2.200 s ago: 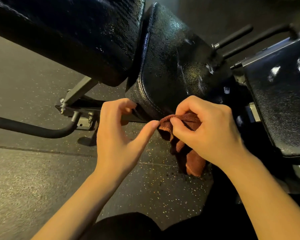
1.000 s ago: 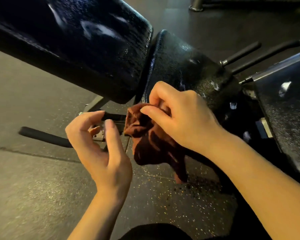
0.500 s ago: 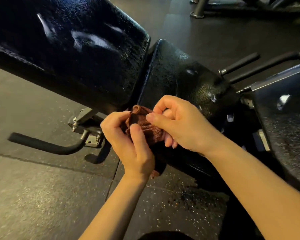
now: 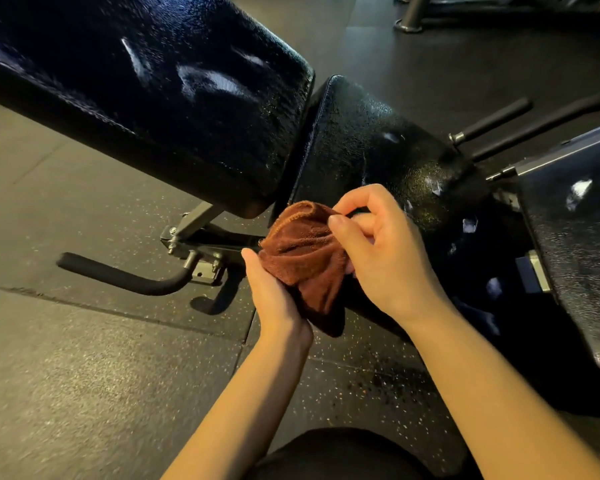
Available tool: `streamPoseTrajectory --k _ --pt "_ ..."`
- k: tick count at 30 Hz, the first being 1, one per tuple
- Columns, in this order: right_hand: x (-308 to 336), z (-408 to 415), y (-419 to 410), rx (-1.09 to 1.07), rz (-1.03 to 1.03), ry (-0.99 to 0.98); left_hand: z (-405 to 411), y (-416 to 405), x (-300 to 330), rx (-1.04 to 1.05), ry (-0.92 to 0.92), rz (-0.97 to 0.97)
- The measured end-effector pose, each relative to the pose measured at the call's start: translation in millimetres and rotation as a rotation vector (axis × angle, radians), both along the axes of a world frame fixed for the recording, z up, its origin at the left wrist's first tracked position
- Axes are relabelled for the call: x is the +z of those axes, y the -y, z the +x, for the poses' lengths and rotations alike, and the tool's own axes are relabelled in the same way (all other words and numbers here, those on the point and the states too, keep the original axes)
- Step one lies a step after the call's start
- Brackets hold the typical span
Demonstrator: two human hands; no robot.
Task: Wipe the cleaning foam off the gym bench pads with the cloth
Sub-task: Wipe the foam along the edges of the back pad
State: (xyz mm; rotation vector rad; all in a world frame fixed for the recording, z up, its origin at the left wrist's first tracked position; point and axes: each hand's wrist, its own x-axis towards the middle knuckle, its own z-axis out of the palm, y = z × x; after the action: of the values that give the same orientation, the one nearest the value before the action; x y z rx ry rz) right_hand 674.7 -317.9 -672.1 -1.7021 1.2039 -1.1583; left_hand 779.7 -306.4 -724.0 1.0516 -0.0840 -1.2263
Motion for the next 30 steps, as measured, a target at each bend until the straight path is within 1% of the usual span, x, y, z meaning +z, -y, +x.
streamPoseTrajectory --k 2,4,6,7,8,10,11,12,14,16,17,18,19,20,22,25,27,30 --pt "-0.3 3.2 -9.0 -0.079 -0.056 0.048 10.6 0.9 -2.8 0.087 0.155 0.037" --pt "1.4 9.4 -16.7 -0.193 -0.192 0.005 24.9 2.2 0.5 0.226 0.343 0.034" --pt "3.5 19.3 -20.6 -0.314 -0.366 -0.109 32.3 5.6 13.8 0.343 0.442 -0.048" --pt "1.9 24.1 -20.6 -0.343 -0.445 -0.192 35.0 8.1 21.4 0.383 0.452 -0.083" --pt "-0.8 28.6 -20.1 -0.343 -0.491 -0.321 36.1 12.3 25.2 0.387 0.456 -0.090" --pt "-9.1 36.1 -18.8 -0.295 -0.472 -0.656 35.2 25.1 27.5 0.364 0.403 -0.046" --pt "-14.0 37.6 -18.5 -0.278 -0.438 -0.776 31.8 29.9 26.3 0.333 0.343 0.009" --pt "-16.8 39.0 -17.8 -0.278 -0.415 -0.831 30.1 35.7 19.9 0.270 0.290 0.059" --pt "-17.2 43.6 -12.8 -0.288 -0.397 -0.848 28.9 41.1 17.9 0.120 0.126 0.122" --pt "-12.7 53.5 -1.7 -0.295 -0.399 -0.862 31.4 44.3 23.7 -0.021 -0.051 0.068" --pt "-8.3 60.0 3.7 -0.300 -0.399 -0.865 33.3 44.4 28.4 -0.095 -0.112 0.000" --pt "-4.8 66.2 7.5 -0.307 -0.395 -0.862 34.7 43.2 31.7 -0.172 -0.132 -0.048" --pt "-3.5 70.6 9.4 -0.312 -0.387 -0.856 36.4 42.1 32.5 -0.247 -0.098 -0.059" --pt "-3.8 72.5 9.2 -0.317 -0.383 -0.855 35.3 41.1 33.2 -0.251 -0.090 -0.051" --pt "-11.3 71.7 6.1 -0.331 -0.402 -0.867 35.3 38.8 32.2 -0.217 -0.140 -0.125" --pt "-24.5 63.9 -5.1 -0.323 -0.495 -0.790 25.6 23.7 26.0 -0.163 -0.212 -0.207" --pt "-34.8 50.4 -13.9 -0.319 -0.579 -0.771 13.8 10.7 19.3 -0.173 -0.271 -0.188" --pt "-60.6 13.7 -30.5 -0.328 -0.656 -0.791 -4.9 -3.6 12.4 -0.215 -0.336 -0.048"
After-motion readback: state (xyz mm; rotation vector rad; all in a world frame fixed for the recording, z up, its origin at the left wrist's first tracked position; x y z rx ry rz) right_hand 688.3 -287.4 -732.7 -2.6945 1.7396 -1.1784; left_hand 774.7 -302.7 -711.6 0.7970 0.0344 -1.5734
